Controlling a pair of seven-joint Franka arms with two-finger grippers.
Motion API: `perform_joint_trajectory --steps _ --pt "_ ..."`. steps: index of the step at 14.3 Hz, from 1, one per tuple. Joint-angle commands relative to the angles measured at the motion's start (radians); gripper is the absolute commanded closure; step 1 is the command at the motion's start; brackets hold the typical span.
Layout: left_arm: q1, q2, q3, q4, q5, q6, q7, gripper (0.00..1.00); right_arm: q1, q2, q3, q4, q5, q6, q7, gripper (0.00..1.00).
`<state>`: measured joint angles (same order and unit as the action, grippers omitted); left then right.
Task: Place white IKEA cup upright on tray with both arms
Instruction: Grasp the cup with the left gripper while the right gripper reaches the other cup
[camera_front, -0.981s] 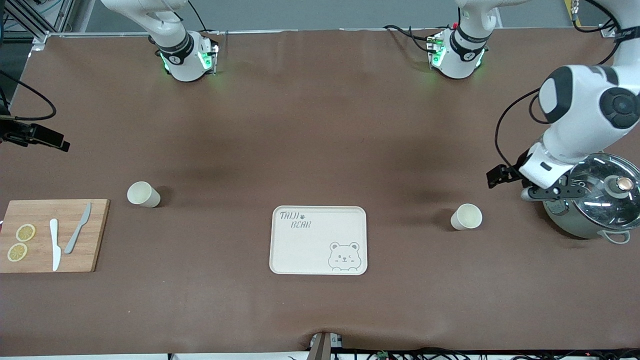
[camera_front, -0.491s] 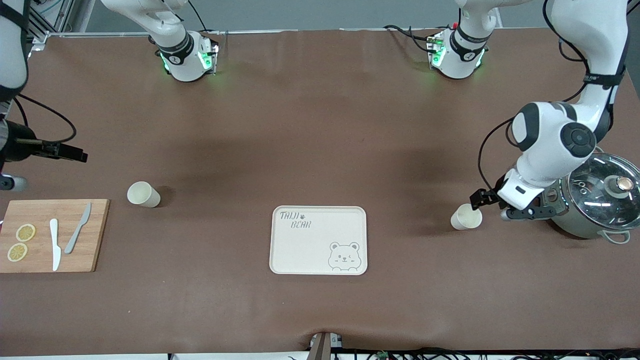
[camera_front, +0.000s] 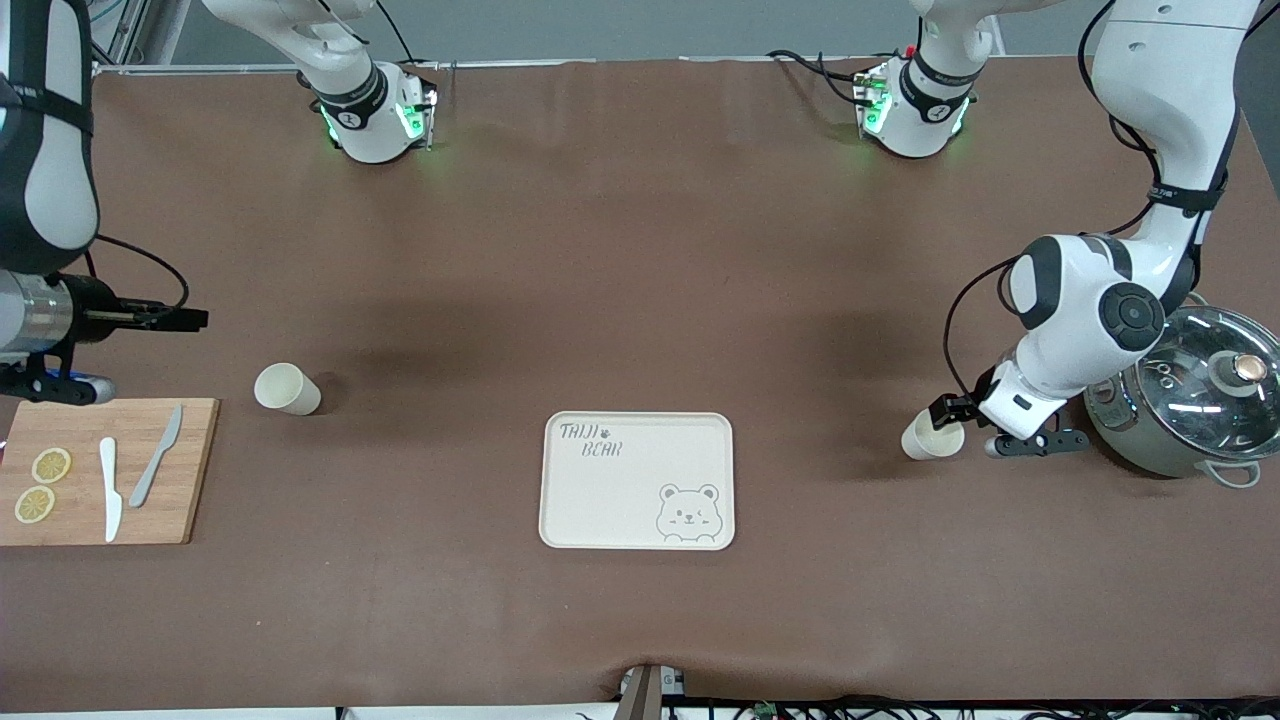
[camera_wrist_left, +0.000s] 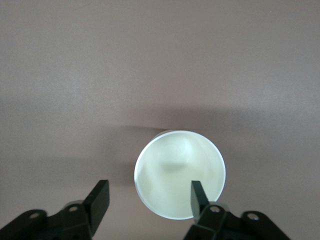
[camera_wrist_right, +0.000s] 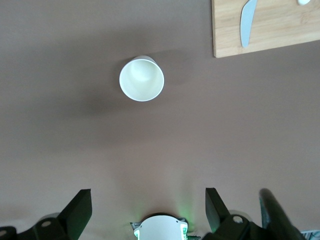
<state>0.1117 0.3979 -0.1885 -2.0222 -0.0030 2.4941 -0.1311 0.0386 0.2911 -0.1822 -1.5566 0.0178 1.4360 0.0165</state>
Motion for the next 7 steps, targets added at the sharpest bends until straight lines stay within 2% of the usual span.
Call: perform_joint_trajectory --steps 1,2,4,5,6,7 --pt "0.003 0.018 0.000 0.016 0.008 0.002 -0.010 0.45 -0.017 0.032 0.006 0.026 -0.016 0.007 0.014 0.00" --pt "0.008 0.021 0.000 0.017 0.008 0.002 -0.007 0.57 -0.034 0.049 0.007 0.004 -0.009 0.065 0.014 0.00" --pt "0.013 0.053 0.000 0.039 0.009 0.005 -0.005 0.65 -0.046 0.054 0.006 -0.058 -0.004 0.145 0.007 0.00" --pt "0.014 0.065 0.000 0.049 0.008 0.005 -0.004 0.73 -0.060 0.056 0.007 -0.086 -0.002 0.170 0.002 0.00" --pt "0.013 0.068 0.000 0.049 0.009 0.005 -0.004 0.90 -0.054 0.054 0.006 -0.121 -0.001 0.231 0.002 0.00" --pt "0.011 0.068 -0.002 0.050 0.008 0.006 -0.010 1.00 -0.054 0.050 0.007 -0.167 -0.001 0.312 0.002 0.00"
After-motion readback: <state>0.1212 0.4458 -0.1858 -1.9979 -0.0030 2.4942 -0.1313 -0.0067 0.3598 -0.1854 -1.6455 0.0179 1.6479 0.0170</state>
